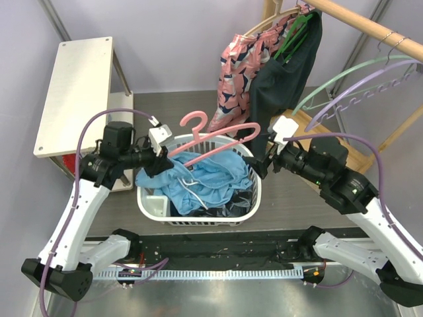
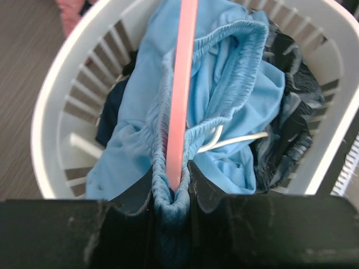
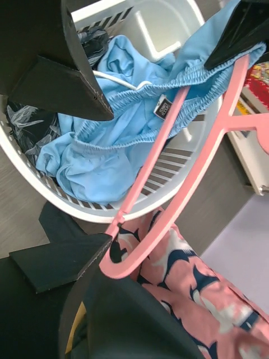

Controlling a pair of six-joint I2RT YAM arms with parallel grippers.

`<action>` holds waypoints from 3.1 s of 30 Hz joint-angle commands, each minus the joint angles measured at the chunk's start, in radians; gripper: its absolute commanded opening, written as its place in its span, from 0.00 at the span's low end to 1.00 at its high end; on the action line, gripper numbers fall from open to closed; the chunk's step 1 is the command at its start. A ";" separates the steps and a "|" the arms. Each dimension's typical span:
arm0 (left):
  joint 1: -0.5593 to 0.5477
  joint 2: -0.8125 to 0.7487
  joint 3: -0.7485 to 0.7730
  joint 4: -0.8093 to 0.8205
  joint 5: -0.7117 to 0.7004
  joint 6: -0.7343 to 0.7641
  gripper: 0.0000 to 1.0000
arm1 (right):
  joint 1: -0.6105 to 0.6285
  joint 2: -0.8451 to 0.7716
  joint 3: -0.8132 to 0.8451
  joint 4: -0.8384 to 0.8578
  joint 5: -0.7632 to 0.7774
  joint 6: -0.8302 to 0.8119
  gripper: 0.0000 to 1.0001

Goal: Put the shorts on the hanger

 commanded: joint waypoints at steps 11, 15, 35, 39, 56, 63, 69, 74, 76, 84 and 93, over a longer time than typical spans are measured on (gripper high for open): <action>0.043 -0.071 0.036 0.199 -0.040 -0.269 0.00 | 0.007 -0.007 -0.041 -0.128 0.049 0.158 0.75; 0.043 -0.075 0.039 0.215 -0.043 -0.320 0.00 | 0.007 0.040 -0.153 0.081 0.090 0.258 0.77; 0.043 -0.144 -0.042 0.279 -0.063 -0.383 0.00 | 0.018 0.325 -0.233 0.374 0.198 0.579 0.75; 0.043 -0.146 -0.038 0.289 -0.064 -0.389 0.00 | 0.022 0.381 -0.225 0.355 0.210 0.565 0.73; 0.056 -0.281 0.056 -0.060 -0.052 -0.067 0.00 | -0.314 0.227 -0.209 -0.008 0.222 0.530 0.01; 0.056 -0.307 0.065 -0.306 -0.020 0.296 0.00 | -0.482 0.200 -0.132 -0.122 0.115 0.472 0.01; 0.058 -0.246 0.091 -0.464 -0.108 0.497 0.00 | -0.505 0.132 -0.095 -0.191 0.087 0.438 0.01; 0.055 -0.108 0.134 -0.511 -0.199 0.535 0.00 | -0.504 0.112 -0.034 -0.237 0.018 0.419 0.01; 0.055 -0.071 0.157 -0.511 -0.224 0.524 0.00 | -0.502 0.108 -0.002 -0.249 -0.005 0.421 0.01; -0.048 0.023 0.205 -0.485 -0.317 0.492 0.00 | -0.416 0.085 -0.006 -0.283 0.006 0.439 0.01; -0.230 0.076 0.174 -0.437 -0.465 0.375 0.00 | -0.298 0.135 -0.035 -0.173 0.049 0.465 0.01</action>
